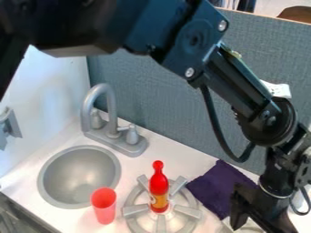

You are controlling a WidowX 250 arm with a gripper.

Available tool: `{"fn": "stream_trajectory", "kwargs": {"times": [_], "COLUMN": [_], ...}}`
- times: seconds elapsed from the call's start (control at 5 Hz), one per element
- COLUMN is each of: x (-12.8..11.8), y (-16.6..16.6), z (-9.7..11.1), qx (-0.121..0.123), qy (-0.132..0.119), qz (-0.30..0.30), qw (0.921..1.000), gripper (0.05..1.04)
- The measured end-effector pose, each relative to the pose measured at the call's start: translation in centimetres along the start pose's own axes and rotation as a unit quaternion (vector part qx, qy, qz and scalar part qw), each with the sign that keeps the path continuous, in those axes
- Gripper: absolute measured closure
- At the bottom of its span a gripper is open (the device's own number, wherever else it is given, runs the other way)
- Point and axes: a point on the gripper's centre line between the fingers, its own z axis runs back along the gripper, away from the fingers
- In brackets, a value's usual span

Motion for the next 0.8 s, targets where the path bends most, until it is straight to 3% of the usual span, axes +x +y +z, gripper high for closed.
{"fn": "stream_trajectory", "kwargs": {"times": [0.2, 0.4, 0.6, 0.8], "x": [-0.7, 0.2, 0.7, 0.9], "y": [0.1, 0.0, -0.4, -0.8], "z": [-1.5, -2.1, -2.2, -3.8], "qx": [0.003, 0.005, -0.006, -0.016], "qy": [0.022, 0.036, 0.026, 0.04], "qz": [0.002, 0.015, 0.016, 0.017], "qw": [0.9998, 0.9992, 0.9995, 0.9989], "gripper": [0.083, 0.083, 0.083, 0.083]}}
